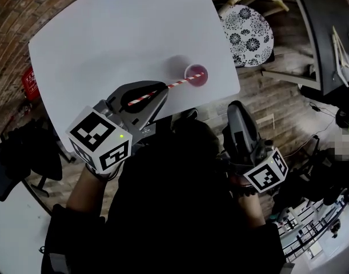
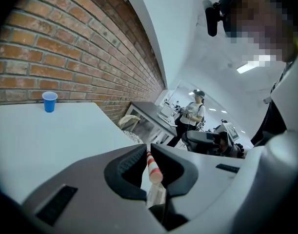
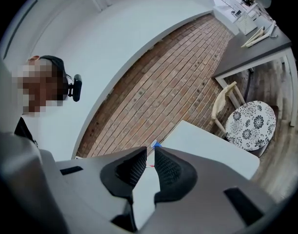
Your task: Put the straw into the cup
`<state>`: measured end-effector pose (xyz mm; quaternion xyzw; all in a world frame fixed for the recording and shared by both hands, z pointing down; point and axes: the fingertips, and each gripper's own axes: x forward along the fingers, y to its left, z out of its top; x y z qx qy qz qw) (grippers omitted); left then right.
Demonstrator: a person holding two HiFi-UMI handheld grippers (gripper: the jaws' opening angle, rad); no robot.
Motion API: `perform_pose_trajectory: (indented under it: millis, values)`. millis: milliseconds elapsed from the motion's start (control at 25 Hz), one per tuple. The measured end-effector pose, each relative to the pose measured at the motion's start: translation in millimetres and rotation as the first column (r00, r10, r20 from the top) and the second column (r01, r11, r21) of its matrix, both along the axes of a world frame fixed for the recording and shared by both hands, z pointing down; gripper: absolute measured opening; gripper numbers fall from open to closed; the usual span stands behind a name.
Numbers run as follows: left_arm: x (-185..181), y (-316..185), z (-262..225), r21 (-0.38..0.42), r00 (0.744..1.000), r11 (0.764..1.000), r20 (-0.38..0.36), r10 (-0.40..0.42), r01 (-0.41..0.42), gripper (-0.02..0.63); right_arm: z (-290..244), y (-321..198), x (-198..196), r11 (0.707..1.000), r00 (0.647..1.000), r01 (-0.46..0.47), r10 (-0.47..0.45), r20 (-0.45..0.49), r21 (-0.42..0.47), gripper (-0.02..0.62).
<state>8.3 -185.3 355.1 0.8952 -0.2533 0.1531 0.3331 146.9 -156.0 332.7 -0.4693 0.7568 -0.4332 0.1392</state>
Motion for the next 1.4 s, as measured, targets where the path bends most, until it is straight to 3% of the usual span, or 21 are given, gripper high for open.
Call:
perform_pose_trajectory:
  millis: [640, 1000, 1400]
  values:
    - [40, -7, 28, -0.038, 0.992, 0.999, 0.123, 0.040, -0.036, 0.038, 39, -24, 19, 0.995, 0.994, 0.077, -0.071, 0.077, -0.070, 0.064]
    - [39, -23, 52, -0.082, 0.987, 0.997, 0.162, 0.014, -0.001, 0.038, 58, -43, 25, 0.989, 0.992, 0.101, -0.092, 0.087, -0.112, 0.064]
    - [46, -22, 74, -0.096, 0.970, 0.995, 0.234, 0.058, -0.036, 0.038, 74, -54, 23, 0.982, 0.989, 0.122, -0.109, 0.096, -0.147, 0.064]
